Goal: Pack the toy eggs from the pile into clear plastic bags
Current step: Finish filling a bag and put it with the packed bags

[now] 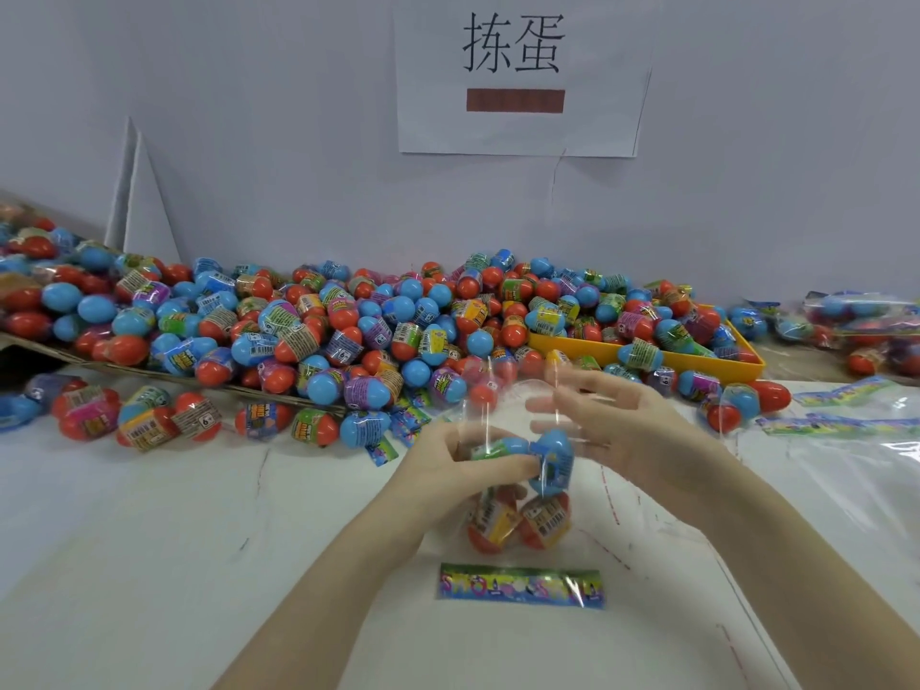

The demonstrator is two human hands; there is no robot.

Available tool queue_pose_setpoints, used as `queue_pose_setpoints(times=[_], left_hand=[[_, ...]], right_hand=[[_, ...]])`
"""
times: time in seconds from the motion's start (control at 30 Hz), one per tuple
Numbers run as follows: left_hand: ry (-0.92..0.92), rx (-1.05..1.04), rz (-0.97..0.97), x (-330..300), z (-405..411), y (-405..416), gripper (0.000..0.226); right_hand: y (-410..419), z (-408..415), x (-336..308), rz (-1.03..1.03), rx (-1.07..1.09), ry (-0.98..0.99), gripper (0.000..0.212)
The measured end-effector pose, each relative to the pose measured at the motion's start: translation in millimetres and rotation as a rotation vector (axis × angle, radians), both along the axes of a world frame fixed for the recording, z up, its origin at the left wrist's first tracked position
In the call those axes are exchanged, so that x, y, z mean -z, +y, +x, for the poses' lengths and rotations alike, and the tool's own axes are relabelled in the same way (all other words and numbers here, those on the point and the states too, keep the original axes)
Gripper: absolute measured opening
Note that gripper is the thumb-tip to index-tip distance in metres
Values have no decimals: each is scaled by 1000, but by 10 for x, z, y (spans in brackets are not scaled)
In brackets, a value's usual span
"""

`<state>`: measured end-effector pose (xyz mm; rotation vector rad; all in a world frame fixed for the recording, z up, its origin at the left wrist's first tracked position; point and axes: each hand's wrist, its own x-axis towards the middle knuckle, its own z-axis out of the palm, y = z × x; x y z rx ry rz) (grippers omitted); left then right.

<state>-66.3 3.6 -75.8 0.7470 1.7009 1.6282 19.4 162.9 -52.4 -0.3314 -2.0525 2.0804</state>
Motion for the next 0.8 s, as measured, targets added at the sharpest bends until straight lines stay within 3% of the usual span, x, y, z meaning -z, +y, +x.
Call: queue_pose_setpoints(times=[0.1, 0.2, 0.3, 0.43, 0.57, 0.8], left_hand=[[-4, -13, 25, -1, -9, 0, 20], [28, -17, 14, -24, 13, 3, 17], [20, -98, 25, -12, -20, 14, 32], [41, -187, 113, -2, -64, 9, 15], [16, -284, 162, -4, -90, 8, 26], [-4, -300, 180, -25, -126, -21, 32]], right_hand=[[-18, 20, 17, 43, -109, -97, 78], [-11, 16, 35, 70, -71, -87, 56], [27, 3, 72, 40, -20, -75, 43], [53, 16, 70, 17, -35, -93, 40], [107, 64, 39, -3, -95, -110, 37], [112, 48, 59, 66, 37, -111, 30]])
